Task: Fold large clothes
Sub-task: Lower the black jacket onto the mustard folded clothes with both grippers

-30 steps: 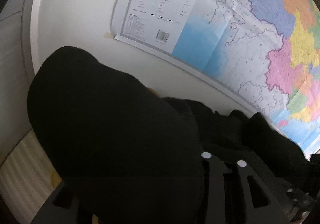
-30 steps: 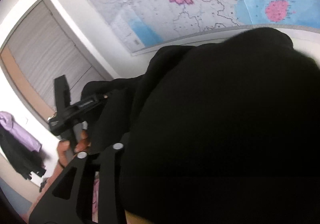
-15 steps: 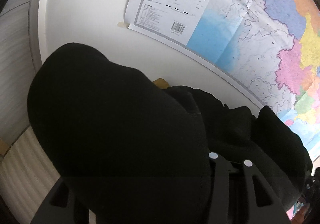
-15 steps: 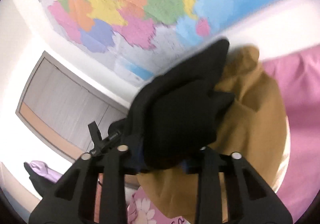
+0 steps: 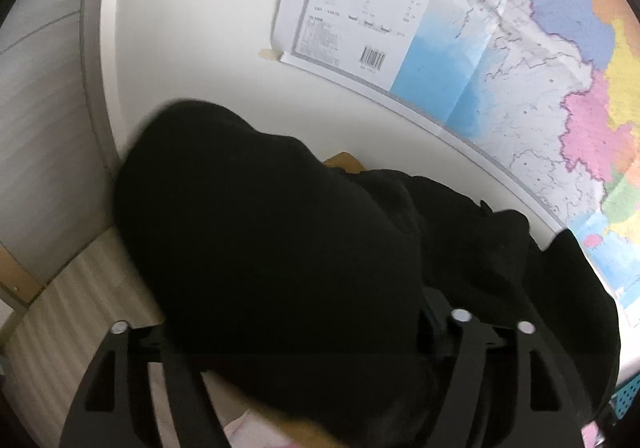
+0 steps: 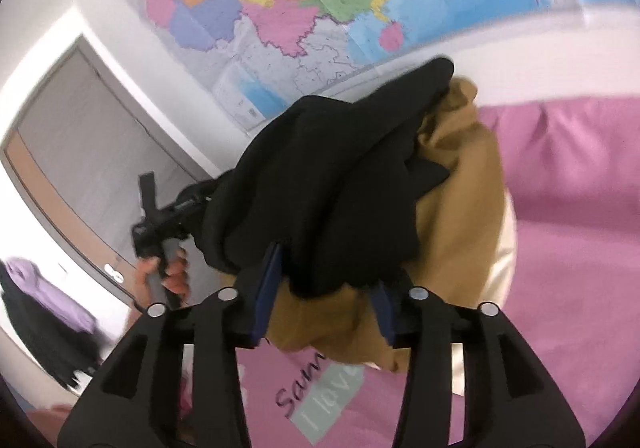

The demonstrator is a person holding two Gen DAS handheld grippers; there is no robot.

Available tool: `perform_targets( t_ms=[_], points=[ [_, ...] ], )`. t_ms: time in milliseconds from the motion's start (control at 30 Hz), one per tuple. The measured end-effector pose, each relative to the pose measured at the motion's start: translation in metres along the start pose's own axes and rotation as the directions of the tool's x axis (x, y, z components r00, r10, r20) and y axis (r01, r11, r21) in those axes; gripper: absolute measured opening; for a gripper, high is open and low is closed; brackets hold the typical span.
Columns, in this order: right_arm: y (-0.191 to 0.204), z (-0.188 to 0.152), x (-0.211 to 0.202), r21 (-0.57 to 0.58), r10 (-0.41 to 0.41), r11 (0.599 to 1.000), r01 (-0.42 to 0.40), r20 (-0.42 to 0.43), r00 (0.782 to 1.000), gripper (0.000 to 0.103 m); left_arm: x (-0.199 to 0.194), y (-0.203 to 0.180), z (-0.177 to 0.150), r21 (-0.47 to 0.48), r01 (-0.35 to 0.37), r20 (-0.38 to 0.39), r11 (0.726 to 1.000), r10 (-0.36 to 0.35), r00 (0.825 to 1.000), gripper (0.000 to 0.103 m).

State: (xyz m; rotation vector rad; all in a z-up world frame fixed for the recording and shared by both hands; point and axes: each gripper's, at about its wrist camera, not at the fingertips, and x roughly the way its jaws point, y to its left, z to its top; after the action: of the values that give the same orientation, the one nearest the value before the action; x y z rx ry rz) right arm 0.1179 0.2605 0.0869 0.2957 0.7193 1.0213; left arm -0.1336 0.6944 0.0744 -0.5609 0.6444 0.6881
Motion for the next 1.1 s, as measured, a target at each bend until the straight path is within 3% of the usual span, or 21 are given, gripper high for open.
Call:
perform_targets(
  t_ms=[133,200,267,333,433,500,567,667,900,967,1033,1100],
  points=[
    [0.013,0.001,-0.023,-0.123,-0.012,0.992,0.003,-0.077,0.997,0.047,-0.045,0.009,-0.016,0.000,0.021,0.088,1.000,-0.021,0.996,0.075],
    [0.033,0.004,-0.034,-0.228,0.014,0.973,-0.035,-0.096,0.995,0.046,-0.070,0.007,-0.023,0.023,0.024,0.156,0.999,-0.027,0.987,0.076],
    [0.049,0.006,-0.045,-0.331,-0.024,0.943,0.013,-0.030,0.999,0.046,-0.093,-0.005,-0.032,0.092,0.052,0.203,0.994,-0.070,0.977,0.077],
    [0.064,0.020,-0.040,-0.387,-0.032,0.921,0.035,0.013,0.999,0.050,-0.106,-0.027,-0.040,0.185,0.096,0.215,0.978,-0.135,0.967,0.084],
    [0.069,0.042,-0.009,-0.373,-0.100,0.921,0.116,0.063,0.993,0.053,-0.102,-0.055,-0.046,0.272,0.109,0.221,0.956,-0.172,0.960,0.091],
    [0.069,0.051,0.017,-0.381,-0.162,0.906,0.184,0.089,0.983,0.053,-0.081,-0.069,-0.047,0.282,0.115,0.175,0.952,-0.169,0.970,0.091],
    [0.061,0.055,0.047,-0.363,-0.212,0.906,0.216,0.051,0.976,0.057,-0.059,-0.078,-0.048,0.288,0.102,0.139,0.952,-0.147,0.979,0.091],
    [0.037,0.046,0.076,-0.325,-0.261,0.914,0.244,-0.008,0.965,0.054,-0.025,-0.080,-0.055,0.266,0.098,0.078,0.959,-0.122,0.989,0.090],
    [0.026,0.029,0.061,-0.313,-0.249,0.919,0.240,0.010,0.968,0.056,-0.027,-0.087,-0.077,0.282,0.013,0.129,0.959,-0.052,0.990,0.093],
    [0.029,0.028,0.051,-0.310,-0.240,0.921,0.237,0.031,0.970,0.063,-0.035,-0.089,-0.082,0.278,-0.009,0.147,0.960,-0.033,0.989,0.094],
    [0.035,0.023,0.042,-0.311,-0.225,0.922,0.231,0.056,0.973,0.079,-0.045,-0.092,-0.087,0.270,-0.019,0.165,0.963,-0.027,0.986,0.097],
    [0.041,0.014,0.034,-0.328,-0.225,0.914,0.238,0.079,0.971,0.084,-0.053,-0.094,-0.092,0.269,-0.033,0.179,0.963,-0.016,0.984,0.097]
  ],
)
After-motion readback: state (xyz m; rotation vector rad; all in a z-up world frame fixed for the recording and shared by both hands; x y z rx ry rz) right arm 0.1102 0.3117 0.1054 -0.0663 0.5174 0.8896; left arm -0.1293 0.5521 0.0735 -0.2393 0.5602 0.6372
